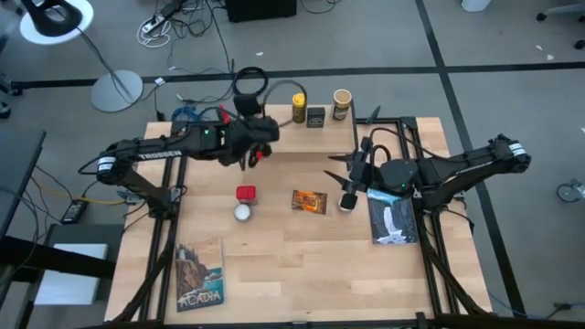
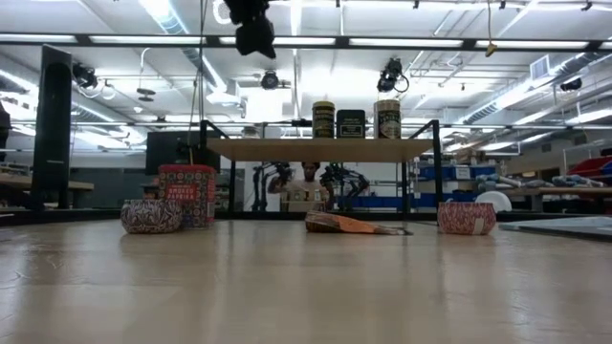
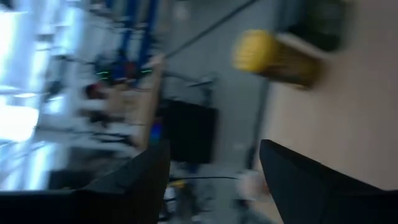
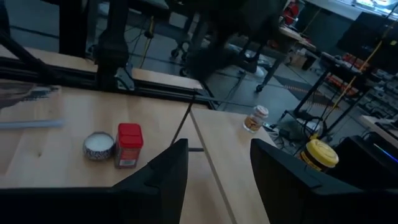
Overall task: Shelf spices
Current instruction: Remove the brown seasoning bottle from the shelf
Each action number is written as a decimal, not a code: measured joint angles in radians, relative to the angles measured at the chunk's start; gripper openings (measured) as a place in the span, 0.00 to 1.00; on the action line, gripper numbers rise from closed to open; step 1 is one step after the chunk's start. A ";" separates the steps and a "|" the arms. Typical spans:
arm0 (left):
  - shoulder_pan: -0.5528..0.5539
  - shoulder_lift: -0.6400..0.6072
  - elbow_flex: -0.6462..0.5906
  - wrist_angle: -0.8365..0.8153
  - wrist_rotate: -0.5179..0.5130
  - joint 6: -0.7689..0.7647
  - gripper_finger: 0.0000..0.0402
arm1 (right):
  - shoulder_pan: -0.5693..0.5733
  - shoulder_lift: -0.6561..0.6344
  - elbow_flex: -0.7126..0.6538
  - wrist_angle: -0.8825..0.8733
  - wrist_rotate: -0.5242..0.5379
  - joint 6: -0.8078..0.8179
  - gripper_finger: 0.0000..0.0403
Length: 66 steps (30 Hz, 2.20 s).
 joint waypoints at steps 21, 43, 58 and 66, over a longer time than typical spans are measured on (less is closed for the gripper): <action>0.516 0.013 0.314 -0.350 0.674 -0.200 0.45 | 0.027 0.000 0.000 -0.022 -0.003 -0.027 0.43; 0.589 0.430 0.755 -0.834 0.879 -0.194 0.52 | 0.027 0.001 0.000 -0.006 -0.010 -0.055 0.43; 0.620 0.514 0.752 -0.951 0.906 -0.456 0.70 | 0.027 0.001 0.000 0.004 -0.037 -0.080 0.43; 0.619 0.537 0.751 -0.923 0.960 -0.463 0.70 | 0.027 0.001 0.000 0.005 -0.037 -0.080 0.43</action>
